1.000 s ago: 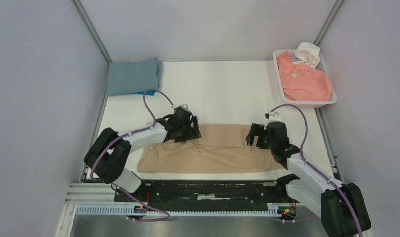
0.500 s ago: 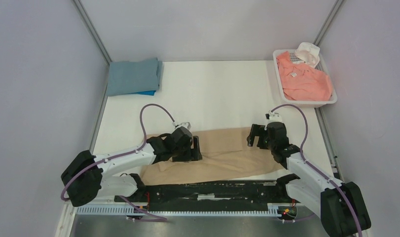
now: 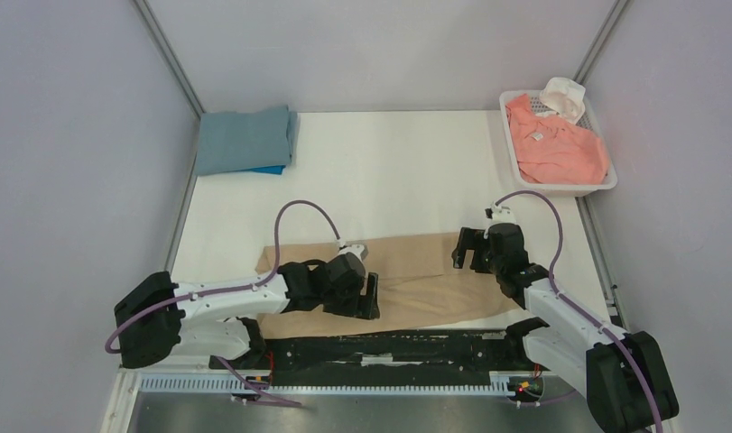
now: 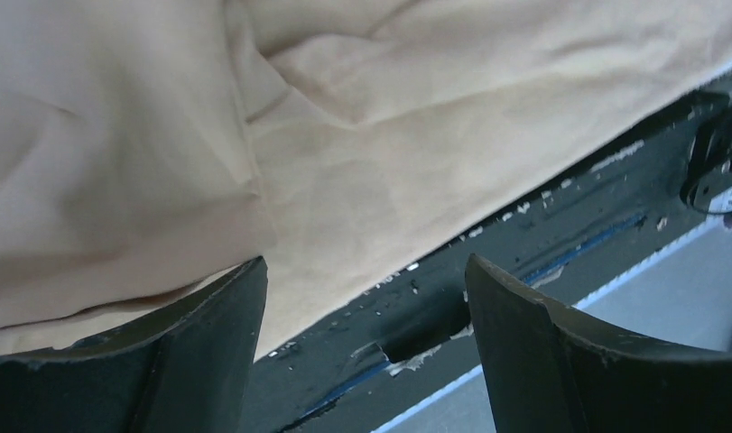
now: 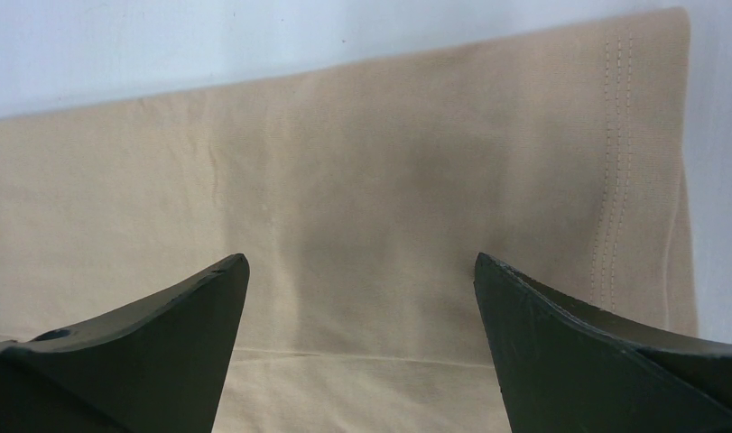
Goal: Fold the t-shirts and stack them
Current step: Fold the other side of the tshirt into a rectangle
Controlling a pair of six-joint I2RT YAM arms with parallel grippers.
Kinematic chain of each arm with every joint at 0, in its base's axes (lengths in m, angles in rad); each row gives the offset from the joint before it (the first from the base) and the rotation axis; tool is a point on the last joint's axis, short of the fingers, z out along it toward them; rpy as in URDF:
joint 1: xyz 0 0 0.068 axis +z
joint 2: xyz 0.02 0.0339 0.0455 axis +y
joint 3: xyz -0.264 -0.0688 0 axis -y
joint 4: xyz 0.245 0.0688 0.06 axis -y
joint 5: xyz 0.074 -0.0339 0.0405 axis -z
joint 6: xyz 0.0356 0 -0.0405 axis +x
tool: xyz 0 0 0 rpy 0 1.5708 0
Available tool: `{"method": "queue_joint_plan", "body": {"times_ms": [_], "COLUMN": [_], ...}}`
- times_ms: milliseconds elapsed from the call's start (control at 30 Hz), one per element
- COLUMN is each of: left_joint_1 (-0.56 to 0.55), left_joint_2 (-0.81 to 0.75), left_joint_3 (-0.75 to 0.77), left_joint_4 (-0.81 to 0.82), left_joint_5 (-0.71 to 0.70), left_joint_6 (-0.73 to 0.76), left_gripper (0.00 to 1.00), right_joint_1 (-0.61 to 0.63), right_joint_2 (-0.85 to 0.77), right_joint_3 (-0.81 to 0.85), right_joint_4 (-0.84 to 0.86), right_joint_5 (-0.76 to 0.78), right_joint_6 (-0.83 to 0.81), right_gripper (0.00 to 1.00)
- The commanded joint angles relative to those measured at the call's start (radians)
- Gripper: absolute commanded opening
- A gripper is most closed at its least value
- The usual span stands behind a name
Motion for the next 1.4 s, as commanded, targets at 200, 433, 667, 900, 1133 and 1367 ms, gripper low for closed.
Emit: {"method": "queue_joint_plan", "body": {"times_ms": [200, 433, 667, 900, 1133, 1367], "left_joint_1": [-0.173, -0.072, 0.199, 0.127, -0.008, -0.005], "left_joint_2": [-0.130, -0.186, -0.127, -0.261, -0.466, -0.409], "left_joint_3": [0.075, 0.152, 0.076, -0.104, -0.143, 0.040], "left_joint_4": [-0.057, -0.204, -0.186, -0.152, -0.186, -0.252], "left_joint_5": [-0.210, -0.607, -0.345, 0.032, 0.088, -0.211], "left_joint_6": [-0.029, -0.045, 0.001, -0.036, -0.127, -0.059], "left_gripper": [0.86, 0.86, 0.86, 0.86, 0.86, 0.86], "right_joint_1": [-0.001, -0.001, -0.001, 0.000, -0.001, -0.001], "right_joint_2": [-0.041, -0.048, -0.057, -0.047, -0.056, -0.068], "right_joint_3": [-0.014, -0.020, -0.025, -0.021, -0.024, -0.010], "right_joint_4": [0.005, 0.003, 0.000, -0.006, -0.008, -0.017], "right_joint_5": [0.020, 0.019, 0.024, 0.032, 0.043, 0.042], "right_joint_6": [-0.018, -0.017, -0.017, -0.018, -0.017, -0.027], "right_gripper": [0.98, 0.98, 0.98, 0.98, 0.98, 0.98]}}
